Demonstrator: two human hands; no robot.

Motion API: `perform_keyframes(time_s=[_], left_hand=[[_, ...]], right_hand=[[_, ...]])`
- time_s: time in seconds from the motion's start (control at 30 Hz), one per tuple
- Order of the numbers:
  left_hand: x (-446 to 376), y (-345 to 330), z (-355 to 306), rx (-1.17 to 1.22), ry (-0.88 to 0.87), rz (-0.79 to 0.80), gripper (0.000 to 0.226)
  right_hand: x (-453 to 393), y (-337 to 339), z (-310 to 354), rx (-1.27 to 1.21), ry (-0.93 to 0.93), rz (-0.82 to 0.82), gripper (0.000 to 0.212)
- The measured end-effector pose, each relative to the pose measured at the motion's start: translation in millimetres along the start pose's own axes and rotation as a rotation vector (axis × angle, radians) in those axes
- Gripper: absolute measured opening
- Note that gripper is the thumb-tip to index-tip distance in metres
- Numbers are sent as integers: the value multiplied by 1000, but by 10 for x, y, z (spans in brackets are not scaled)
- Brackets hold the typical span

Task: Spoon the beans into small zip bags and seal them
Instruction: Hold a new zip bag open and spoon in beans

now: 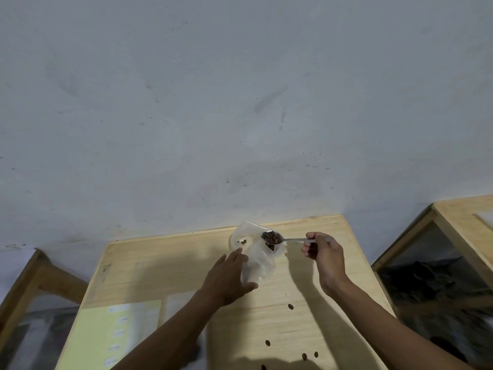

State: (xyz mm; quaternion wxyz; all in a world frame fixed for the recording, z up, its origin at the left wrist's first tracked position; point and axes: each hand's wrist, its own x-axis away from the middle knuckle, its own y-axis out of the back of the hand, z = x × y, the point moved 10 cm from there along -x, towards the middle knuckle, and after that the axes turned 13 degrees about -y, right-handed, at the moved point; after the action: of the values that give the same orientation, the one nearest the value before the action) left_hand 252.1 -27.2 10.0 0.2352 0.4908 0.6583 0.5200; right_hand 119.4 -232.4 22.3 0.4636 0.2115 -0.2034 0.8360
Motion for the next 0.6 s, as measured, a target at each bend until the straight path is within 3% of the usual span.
perform_keyframes(time_s=[0.17,0.3,0.43,0.5,0.6], left_hand=[[-20,3,18,58,41,-17,75],[-30,22,11,54,39,-34,74],[-24,-2,8,30,16,-21,74],[-13,-4,13,29,6,-27,74],[15,0,30,23,-10,-33,73]], right_hand=[[183,-66,310,140,155,38,24],[316,-153,352,422,316,59,26],[448,-458,291,674,452,323,21],[437,-460,350,662,476,340,20],[321,-257,483,448,425,181,24]])
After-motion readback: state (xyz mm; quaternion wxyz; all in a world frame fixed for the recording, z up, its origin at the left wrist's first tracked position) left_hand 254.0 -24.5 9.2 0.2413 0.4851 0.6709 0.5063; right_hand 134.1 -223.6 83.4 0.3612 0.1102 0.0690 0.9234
